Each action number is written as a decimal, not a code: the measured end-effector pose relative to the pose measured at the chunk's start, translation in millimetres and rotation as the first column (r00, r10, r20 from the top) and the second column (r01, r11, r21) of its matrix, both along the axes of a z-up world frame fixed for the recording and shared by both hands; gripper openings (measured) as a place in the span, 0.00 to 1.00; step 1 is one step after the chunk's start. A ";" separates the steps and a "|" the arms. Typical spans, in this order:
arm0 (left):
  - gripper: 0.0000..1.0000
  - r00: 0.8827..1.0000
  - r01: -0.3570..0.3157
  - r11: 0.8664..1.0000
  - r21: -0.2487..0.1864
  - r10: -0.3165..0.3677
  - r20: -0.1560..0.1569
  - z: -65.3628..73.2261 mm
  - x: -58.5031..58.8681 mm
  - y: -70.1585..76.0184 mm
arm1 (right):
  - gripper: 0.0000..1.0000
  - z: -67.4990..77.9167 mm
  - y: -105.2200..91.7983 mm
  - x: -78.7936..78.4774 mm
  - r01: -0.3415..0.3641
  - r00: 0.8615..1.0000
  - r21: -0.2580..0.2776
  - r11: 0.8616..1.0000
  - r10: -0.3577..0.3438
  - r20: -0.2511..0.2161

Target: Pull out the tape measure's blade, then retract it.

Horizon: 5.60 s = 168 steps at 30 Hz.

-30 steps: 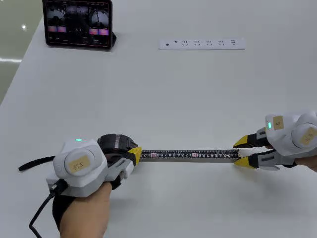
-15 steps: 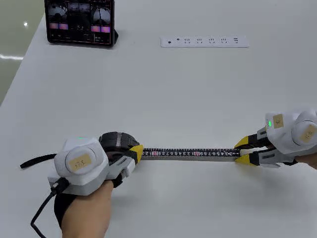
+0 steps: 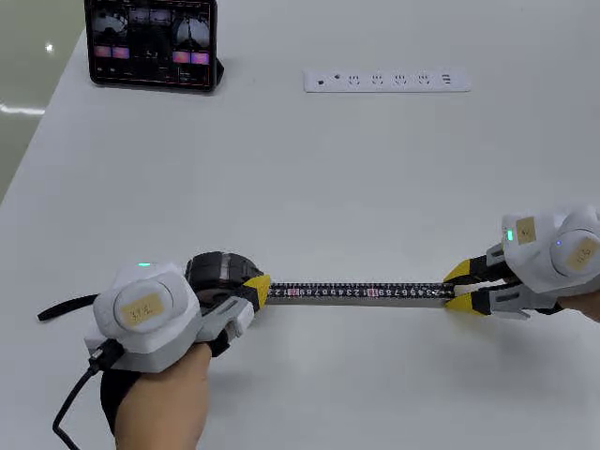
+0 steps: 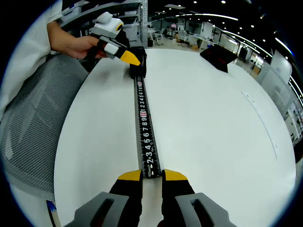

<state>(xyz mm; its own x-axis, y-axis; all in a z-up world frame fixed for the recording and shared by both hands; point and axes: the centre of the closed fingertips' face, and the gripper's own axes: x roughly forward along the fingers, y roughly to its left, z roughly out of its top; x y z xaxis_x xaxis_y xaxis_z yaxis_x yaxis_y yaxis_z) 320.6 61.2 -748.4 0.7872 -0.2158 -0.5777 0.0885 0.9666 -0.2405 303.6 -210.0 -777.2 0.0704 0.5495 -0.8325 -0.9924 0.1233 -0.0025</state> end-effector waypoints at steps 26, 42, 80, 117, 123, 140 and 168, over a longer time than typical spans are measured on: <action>0.58 0.999 0.023 0.999 0.023 -0.022 -0.032 -2.8 0.8 -0.2 | 0.11 1.6 1.2 -2.8 -0.001 1.000 -0.015 1.000 0.001 0.003; 0.57 0.999 0.023 1.000 -0.006 -0.023 -0.029 -2.5 -0.3 0.3 | 0.11 4.4 22.3 -1.6 -0.017 1.000 0.010 1.000 0.017 -0.011; 0.57 0.999 0.021 0.999 -0.049 -0.022 -0.025 -0.8 -1.1 1.3 | 0.11 -0.3 74.1 4.5 -0.050 0.997 0.078 0.996 0.054 -0.047; 0.57 1.000 0.021 0.997 -0.077 -0.023 -0.020 -0.6 -1.2 1.6 | 0.11 0.2 138.7 4.3 -0.093 0.993 0.161 0.983 0.104 -0.063; 0.57 0.999 0.022 0.997 -0.081 -0.024 -0.021 -0.6 -1.1 1.3 | 0.11 0.2 146.6 3.3 -0.098 0.992 0.170 0.981 0.110 -0.066; 0.57 0.999 0.026 0.997 -0.068 -0.027 -0.021 -1.5 -1.0 1.5 | 0.11 -0.9 152.6 1.8 -0.098 0.990 0.166 0.981 0.113 -0.079; 0.57 0.999 0.022 0.996 -0.085 -0.025 -0.033 -0.8 -1.0 2.0 | 0.11 -0.9 202.4 0.3 -0.092 0.987 0.206 0.974 0.117 -0.112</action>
